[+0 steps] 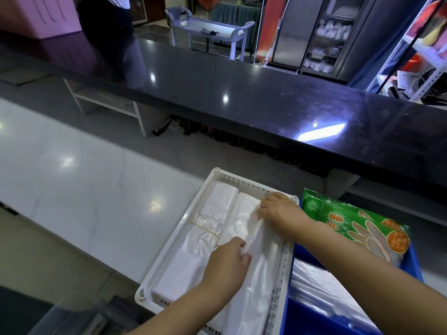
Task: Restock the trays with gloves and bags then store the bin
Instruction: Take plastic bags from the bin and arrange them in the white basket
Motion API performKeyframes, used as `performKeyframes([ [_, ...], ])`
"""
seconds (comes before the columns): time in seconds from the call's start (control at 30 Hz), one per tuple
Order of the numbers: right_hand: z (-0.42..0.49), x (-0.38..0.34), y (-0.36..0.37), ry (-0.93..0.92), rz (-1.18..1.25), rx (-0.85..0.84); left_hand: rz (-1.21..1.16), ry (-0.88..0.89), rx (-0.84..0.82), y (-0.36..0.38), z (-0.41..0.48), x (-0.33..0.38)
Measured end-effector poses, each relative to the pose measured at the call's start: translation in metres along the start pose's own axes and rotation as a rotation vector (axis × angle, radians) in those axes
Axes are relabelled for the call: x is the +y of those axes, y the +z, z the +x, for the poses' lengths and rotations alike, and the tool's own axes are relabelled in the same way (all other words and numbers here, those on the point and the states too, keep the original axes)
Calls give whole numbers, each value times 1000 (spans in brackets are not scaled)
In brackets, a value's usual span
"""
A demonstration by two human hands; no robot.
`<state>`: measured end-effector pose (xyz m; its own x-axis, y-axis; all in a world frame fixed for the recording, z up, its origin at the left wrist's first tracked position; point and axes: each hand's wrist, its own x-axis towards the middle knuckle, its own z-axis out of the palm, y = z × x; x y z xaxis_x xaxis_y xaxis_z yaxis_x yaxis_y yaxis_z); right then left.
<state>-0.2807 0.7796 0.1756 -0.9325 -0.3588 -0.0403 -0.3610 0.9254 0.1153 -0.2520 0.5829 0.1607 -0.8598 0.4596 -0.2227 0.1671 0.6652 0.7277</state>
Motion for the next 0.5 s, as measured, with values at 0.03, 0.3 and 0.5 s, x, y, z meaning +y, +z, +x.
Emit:
performKeyframes([
  [0.03,2,3,-2,-2,7,-58,-99,-47,-38,2,0,2],
  [0.3,8,7,3,90,-63,-132,-141,-150,-130,4,-4,11],
  [0.5,1,-8,7,78,37,199,430,27,144,-10,-12,6],
])
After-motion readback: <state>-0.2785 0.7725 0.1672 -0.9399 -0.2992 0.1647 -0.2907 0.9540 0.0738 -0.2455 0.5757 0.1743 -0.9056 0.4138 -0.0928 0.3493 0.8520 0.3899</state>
